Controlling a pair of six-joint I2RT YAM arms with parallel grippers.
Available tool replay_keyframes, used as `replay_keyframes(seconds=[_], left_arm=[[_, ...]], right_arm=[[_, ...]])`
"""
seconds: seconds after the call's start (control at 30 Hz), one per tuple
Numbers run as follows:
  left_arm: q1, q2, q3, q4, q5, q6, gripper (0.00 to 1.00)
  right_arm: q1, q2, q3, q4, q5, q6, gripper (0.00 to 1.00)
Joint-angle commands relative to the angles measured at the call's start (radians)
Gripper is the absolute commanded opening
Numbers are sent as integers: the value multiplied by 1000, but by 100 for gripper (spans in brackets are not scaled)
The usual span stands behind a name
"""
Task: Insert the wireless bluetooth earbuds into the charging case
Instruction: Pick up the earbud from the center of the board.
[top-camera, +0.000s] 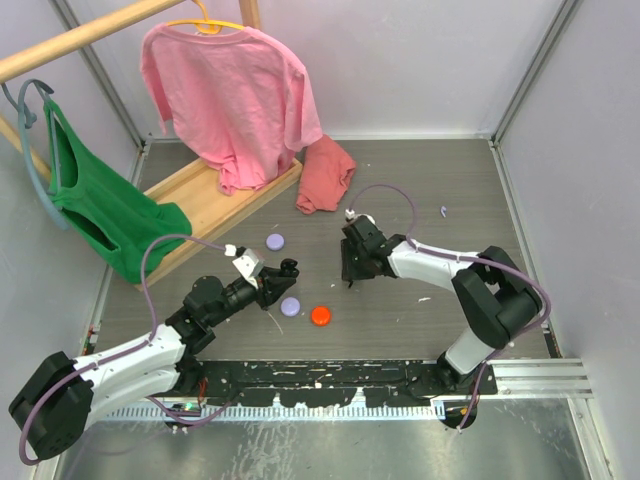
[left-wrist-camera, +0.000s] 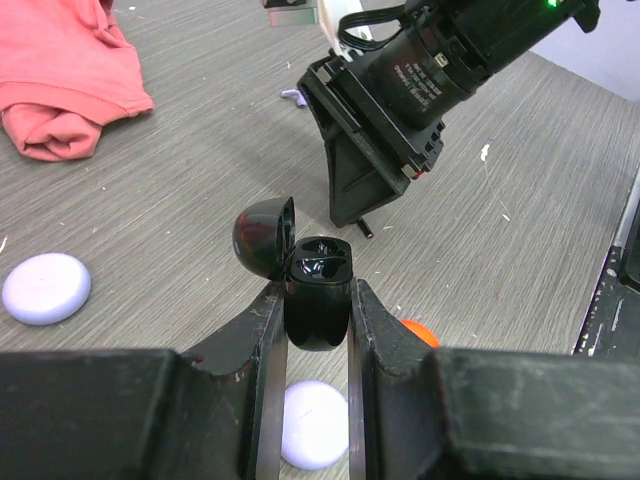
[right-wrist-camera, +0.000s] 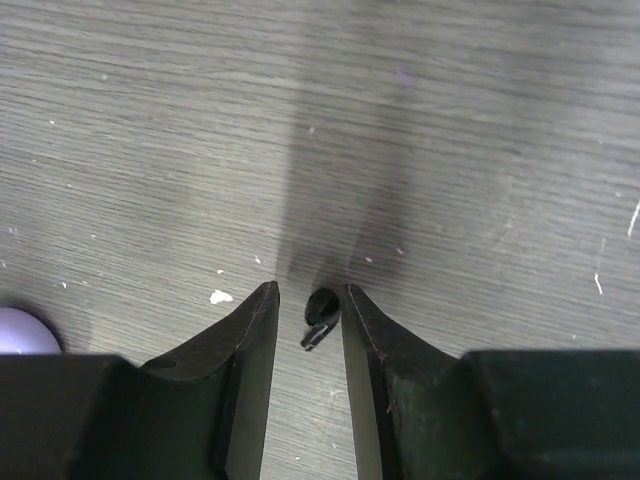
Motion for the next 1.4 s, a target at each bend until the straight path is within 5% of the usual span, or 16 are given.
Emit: replay_keyframes(seconds=[0.0, 0.53, 1.37], left_arm=[[-2, -9, 5, 39, 8, 10, 0], [-1, -10, 6, 37, 7, 11, 0], [-1, -24, 5, 32, 13, 12, 0]], right_arm=[[8, 20, 82, -23, -32, -56, 38], [62, 110, 287, -377, 188, 59, 36], [62, 199, 301, -371, 116, 101, 34]])
